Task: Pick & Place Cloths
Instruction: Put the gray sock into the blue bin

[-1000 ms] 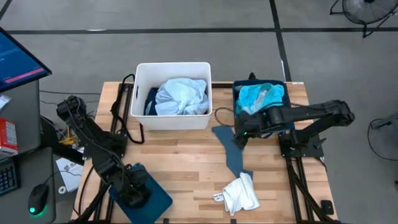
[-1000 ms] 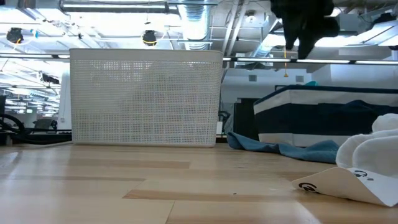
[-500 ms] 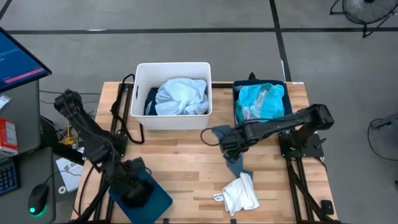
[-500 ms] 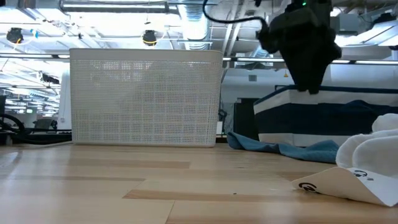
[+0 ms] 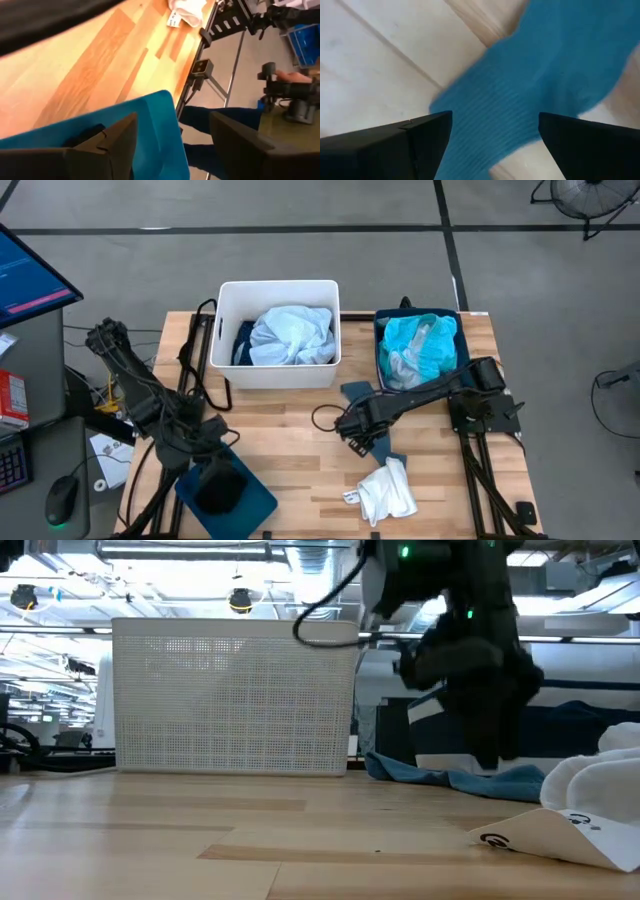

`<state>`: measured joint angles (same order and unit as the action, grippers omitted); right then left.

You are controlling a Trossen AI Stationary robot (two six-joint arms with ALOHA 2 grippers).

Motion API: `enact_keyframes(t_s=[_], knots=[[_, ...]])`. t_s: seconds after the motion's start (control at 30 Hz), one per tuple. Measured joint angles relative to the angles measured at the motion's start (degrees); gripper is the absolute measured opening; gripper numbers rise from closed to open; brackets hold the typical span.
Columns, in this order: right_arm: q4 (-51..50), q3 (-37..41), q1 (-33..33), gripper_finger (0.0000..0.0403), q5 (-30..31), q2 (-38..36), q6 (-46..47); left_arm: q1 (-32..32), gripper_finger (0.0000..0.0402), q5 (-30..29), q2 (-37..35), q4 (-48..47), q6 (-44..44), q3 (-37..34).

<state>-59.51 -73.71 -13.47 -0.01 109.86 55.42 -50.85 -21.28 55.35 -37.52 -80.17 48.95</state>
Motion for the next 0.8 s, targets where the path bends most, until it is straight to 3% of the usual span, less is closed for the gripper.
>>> enact_keyframes(t_s=[0.27,0.4,0.53,0.73,0.8], knots=[[1.9,-0.2,-0.6,0.029,-5.8,5.3,-5.8,0.0,0.0227,-0.2,-0.1,0.8,1.9,0.0],[4.1,-0.1,-0.6,0.0262,-6.6,5.4,-6.9,0.0,0.0227,-0.2,-0.1,1.0,1.9,0.0],[4.9,-0.1,0.1,0.0187,-7.7,5.0,-7.0,0.0,0.0227,-0.2,-0.1,1.0,3.2,0.0],[7.7,0.0,1.1,0.0028,-8.5,5.1,-8.9,0.0,0.0227,-1.1,-0.1,1.0,4.9,0.0],[10.1,-0.1,1.3,0.0014,-7.2,4.4,-9.5,0.0,0.0227,-2.0,-0.1,1.0,5.0,0.0]])
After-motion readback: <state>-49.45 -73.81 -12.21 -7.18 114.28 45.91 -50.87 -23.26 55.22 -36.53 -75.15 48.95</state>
